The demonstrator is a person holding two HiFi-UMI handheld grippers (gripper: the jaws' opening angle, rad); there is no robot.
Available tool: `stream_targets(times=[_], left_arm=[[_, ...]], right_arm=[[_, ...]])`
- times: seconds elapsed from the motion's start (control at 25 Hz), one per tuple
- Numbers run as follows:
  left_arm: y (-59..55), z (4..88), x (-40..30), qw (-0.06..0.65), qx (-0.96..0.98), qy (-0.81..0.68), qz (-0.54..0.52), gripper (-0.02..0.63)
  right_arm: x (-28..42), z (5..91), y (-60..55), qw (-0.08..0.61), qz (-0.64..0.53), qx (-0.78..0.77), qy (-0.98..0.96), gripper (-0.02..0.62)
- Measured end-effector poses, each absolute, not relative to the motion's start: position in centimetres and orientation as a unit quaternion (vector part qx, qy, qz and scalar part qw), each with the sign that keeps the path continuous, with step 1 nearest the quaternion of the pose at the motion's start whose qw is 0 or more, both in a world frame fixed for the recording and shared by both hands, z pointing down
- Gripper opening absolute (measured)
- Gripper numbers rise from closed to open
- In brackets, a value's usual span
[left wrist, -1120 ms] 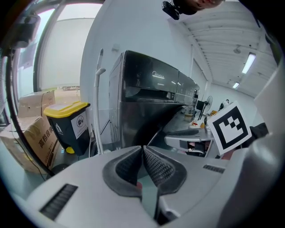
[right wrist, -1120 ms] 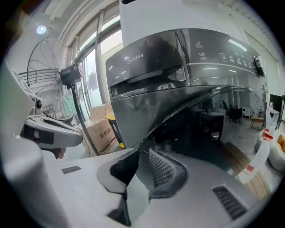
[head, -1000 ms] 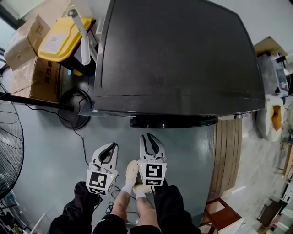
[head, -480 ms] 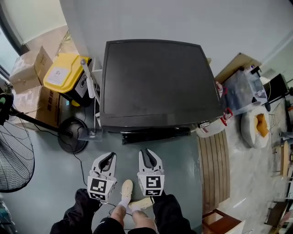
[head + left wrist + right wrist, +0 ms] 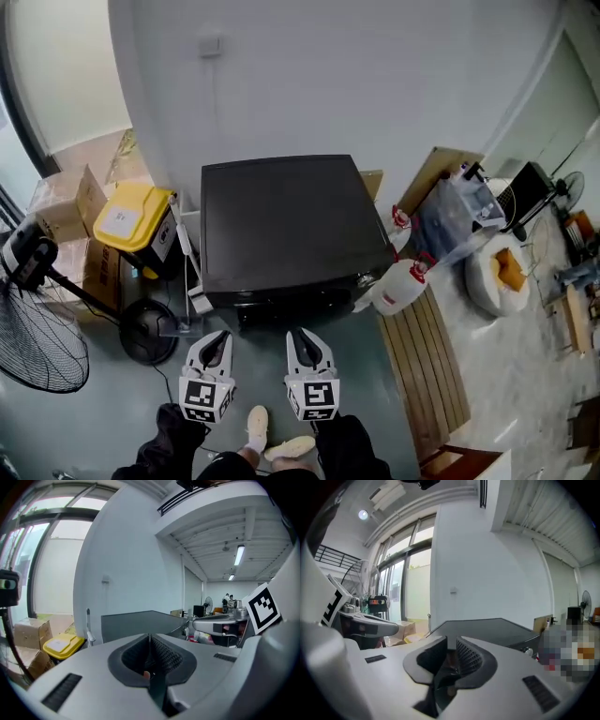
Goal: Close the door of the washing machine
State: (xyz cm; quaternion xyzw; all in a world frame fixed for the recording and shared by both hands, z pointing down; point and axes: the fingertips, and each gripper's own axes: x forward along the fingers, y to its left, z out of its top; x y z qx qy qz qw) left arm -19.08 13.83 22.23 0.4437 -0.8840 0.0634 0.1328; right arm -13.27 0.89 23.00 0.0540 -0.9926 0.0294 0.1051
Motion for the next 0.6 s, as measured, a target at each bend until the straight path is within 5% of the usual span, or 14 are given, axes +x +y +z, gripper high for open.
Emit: stream_targets(times=[0.6], left_arm=[[11.7,11.4,-11.1,0.072,0.509,-0.855,0.073,0.032]], right_arm=[[-0.8,12.1,-1.3,0.062,-0.010,0.127,-0.990,0.041]])
